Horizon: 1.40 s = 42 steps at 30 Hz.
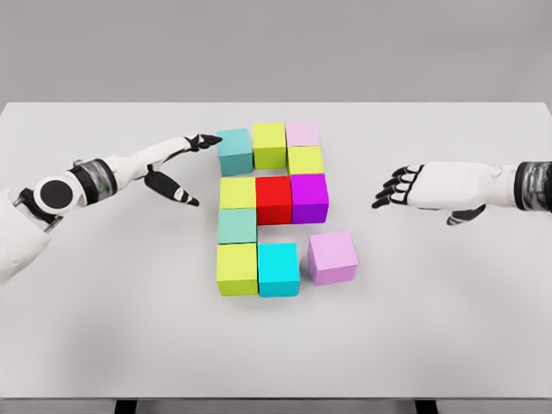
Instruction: Assemble the squares on the desktop into the number 2
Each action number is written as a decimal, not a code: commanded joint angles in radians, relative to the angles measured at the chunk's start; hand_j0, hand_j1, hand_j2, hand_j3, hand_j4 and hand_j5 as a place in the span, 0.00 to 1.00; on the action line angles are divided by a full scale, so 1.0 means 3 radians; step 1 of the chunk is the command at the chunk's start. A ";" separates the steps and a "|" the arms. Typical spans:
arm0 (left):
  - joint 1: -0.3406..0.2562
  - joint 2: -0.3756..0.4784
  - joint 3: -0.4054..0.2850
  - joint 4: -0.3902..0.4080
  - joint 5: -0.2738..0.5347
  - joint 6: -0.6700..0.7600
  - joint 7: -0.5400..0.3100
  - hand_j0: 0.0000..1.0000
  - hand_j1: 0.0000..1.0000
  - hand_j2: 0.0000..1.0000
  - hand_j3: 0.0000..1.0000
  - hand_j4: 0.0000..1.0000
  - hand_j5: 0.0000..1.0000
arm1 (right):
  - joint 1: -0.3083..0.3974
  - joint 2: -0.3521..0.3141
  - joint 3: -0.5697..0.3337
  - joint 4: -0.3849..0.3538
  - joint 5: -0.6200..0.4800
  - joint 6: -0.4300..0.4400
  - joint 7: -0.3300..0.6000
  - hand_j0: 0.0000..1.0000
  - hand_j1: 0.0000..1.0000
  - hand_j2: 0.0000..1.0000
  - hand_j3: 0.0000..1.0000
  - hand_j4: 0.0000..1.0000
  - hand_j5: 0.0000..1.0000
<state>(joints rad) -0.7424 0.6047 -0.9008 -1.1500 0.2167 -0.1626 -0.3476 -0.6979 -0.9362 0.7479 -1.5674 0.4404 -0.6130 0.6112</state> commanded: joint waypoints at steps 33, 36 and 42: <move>-0.0184 0.0904 0.0012 -0.0564 0.0443 -0.0537 -0.0150 1.00 1.00 1.00 1.00 1.00 1.00 | -0.0179 0.0130 0.0304 -0.0016 -0.0256 0.0007 -0.0001 1.00 1.00 1.00 1.00 1.00 1.00; -0.0092 0.1068 0.0006 -0.0631 0.0704 -0.0971 -0.0722 1.00 1.00 1.00 1.00 1.00 1.00 | -0.0154 -0.0223 0.0340 -0.0113 -0.0261 0.0007 -0.0001 1.00 1.00 1.00 1.00 1.00 1.00; 0.0000 0.1119 -0.0009 -0.0646 0.0674 -0.1381 -0.0878 1.00 1.00 1.00 1.00 1.00 1.00 | 0.0041 -0.0525 0.0467 -0.0635 -0.0220 0.0007 -0.0001 1.00 1.00 1.00 1.00 1.00 1.00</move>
<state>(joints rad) -0.7424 0.9284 -0.9043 -1.3420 0.4068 -0.5413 -0.5932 -0.6857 -1.0735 0.8730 -1.7300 0.3777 -0.6133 0.6112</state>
